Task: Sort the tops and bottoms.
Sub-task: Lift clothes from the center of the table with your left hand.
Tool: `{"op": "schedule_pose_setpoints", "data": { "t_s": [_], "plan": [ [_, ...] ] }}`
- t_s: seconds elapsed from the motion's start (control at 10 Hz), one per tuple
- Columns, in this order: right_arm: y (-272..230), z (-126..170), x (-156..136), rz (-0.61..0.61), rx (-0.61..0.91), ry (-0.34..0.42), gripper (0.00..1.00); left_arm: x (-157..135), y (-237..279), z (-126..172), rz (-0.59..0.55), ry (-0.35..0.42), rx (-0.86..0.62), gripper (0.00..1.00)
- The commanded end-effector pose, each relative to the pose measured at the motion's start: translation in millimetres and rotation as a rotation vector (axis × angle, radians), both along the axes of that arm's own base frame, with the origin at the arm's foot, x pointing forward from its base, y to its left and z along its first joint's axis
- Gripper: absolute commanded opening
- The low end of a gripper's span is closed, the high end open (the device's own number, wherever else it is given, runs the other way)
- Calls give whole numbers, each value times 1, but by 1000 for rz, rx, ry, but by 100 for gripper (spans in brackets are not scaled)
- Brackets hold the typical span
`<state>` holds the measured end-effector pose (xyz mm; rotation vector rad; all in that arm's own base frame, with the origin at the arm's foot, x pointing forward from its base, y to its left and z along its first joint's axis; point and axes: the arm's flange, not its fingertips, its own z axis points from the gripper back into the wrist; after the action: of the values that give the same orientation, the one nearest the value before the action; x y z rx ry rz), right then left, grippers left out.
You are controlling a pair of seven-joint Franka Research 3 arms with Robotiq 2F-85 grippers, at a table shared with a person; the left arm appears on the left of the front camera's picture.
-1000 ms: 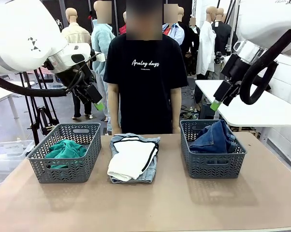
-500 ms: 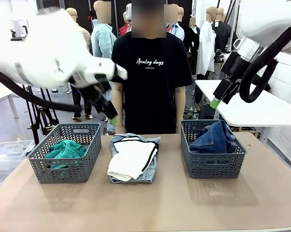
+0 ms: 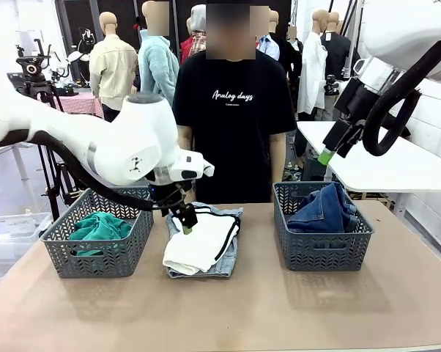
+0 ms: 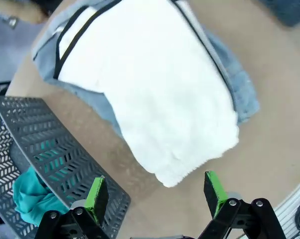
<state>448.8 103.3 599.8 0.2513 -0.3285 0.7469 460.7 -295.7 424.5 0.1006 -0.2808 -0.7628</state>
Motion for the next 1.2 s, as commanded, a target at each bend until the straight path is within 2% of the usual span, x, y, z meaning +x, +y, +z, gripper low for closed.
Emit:
{"op": "schedule_pose_setpoints", "data": {
  "t_s": [0.0,0.1,0.3,0.4,0.5,0.6,0.7,0.8,1.1],
  "plan": [
    [0,0,0,1,-1,0,100,21,-17,-8,82,43,14,100],
    [0,0,0,1,-1,0,100,36,-20,-14,113,140,-58,100],
    [0,0,0,1,-1,0,100,56,-28,-7,129,177,-89,100],
    [0,0,0,1,-1,0,100,32,-13,-25,100,112,-39,100],
    [0,0,0,1,-1,0,100,32,-13,-25,100,112,-39,100],
    [0,0,0,1,-1,0,100,47,-22,-22,122,149,-72,100],
    [0,0,0,1,-1,0,100,39,-30,0,132,78,-85,100],
    [0,0,0,1,-1,0,100,43,-43,4,159,24,-110,100],
    [0,0,0,1,-1,0,100,73,-58,-28,289,28,-71,100]
  ]
}}
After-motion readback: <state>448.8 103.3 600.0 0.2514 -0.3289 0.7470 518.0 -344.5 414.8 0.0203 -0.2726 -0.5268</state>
